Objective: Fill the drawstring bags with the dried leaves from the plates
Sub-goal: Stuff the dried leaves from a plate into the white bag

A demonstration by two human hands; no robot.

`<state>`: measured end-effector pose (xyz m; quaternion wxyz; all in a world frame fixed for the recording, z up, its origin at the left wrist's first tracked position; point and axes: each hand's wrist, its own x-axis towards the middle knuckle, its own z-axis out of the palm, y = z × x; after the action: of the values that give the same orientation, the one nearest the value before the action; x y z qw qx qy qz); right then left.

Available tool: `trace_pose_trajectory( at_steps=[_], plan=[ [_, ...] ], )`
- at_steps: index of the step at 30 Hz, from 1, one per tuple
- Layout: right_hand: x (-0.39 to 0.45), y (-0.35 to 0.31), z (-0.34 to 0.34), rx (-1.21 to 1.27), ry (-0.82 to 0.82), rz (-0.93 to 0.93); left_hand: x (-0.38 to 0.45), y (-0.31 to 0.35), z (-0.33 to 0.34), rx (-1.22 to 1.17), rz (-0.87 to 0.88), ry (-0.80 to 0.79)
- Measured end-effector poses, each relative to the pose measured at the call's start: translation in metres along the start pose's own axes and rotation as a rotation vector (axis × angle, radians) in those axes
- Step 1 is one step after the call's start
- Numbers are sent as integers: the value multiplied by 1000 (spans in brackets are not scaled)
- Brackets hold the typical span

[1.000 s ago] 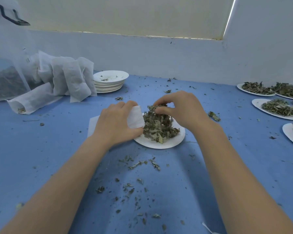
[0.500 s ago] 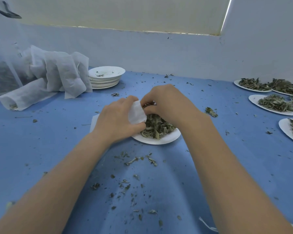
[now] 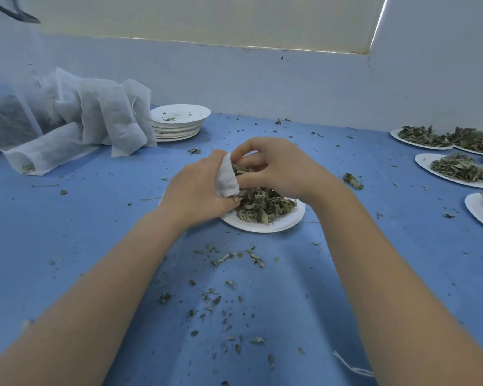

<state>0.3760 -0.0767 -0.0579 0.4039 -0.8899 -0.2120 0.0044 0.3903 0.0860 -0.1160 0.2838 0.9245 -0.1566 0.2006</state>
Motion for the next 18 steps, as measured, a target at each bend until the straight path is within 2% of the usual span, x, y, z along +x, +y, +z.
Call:
trace_pose_trajectory(
  at_steps=[4,6,10,14,16,18],
  plan=[
    [5,4,9,-15,171,-24,-1,3,3,14,11,31],
    [5,4,12,-73,186,-46,-1,5,5,10,7,45],
    [3,2,12,-188,-21,-54,0,4,4,-11,6,51],
    [-3,0,1,-124,-204,-21,0,5,1,-10,10,64],
    [-4,2,-1,-115,-185,-42,-1,5,2,4,19,66],
    [-3,5,-1,-99,-63,-39,-1,4,3,17,35,58]
  ],
)
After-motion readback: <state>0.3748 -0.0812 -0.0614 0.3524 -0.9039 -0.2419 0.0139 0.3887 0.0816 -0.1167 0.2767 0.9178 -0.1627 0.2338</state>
